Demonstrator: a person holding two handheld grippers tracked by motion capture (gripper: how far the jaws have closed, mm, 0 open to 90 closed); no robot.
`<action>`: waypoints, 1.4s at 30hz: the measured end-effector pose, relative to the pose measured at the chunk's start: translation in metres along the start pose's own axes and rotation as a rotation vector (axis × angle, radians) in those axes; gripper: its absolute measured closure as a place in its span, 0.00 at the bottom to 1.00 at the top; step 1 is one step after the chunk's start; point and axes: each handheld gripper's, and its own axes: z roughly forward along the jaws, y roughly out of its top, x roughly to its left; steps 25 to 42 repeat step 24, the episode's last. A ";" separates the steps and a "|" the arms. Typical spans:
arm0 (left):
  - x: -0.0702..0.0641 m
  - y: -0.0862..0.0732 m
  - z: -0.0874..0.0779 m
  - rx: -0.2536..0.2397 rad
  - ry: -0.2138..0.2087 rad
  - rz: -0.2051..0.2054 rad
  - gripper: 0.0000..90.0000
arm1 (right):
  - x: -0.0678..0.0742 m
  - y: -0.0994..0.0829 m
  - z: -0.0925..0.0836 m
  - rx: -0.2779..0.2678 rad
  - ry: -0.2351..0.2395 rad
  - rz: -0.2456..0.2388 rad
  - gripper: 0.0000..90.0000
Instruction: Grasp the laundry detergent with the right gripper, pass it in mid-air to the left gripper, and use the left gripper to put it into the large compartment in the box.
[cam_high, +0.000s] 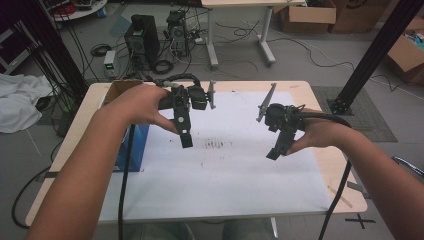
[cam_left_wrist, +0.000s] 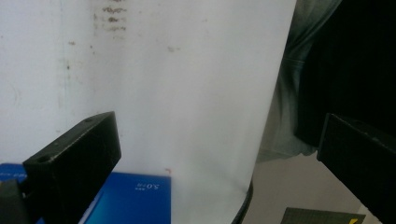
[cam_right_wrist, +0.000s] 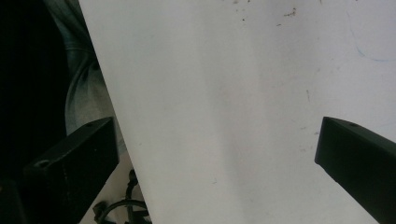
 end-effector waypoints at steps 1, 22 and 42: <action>0.000 0.000 0.000 0.002 0.001 -0.007 0.00 | 0.001 0.000 0.000 0.001 -0.002 0.000 0.00; 0.000 0.002 0.001 -0.021 -0.006 0.021 0.00 | 0.000 0.009 0.000 0.005 -0.002 -0.005 0.00; 0.000 0.003 0.001 -0.011 -0.006 0.024 0.00 | 0.000 0.009 0.001 0.006 -0.003 -0.005 0.00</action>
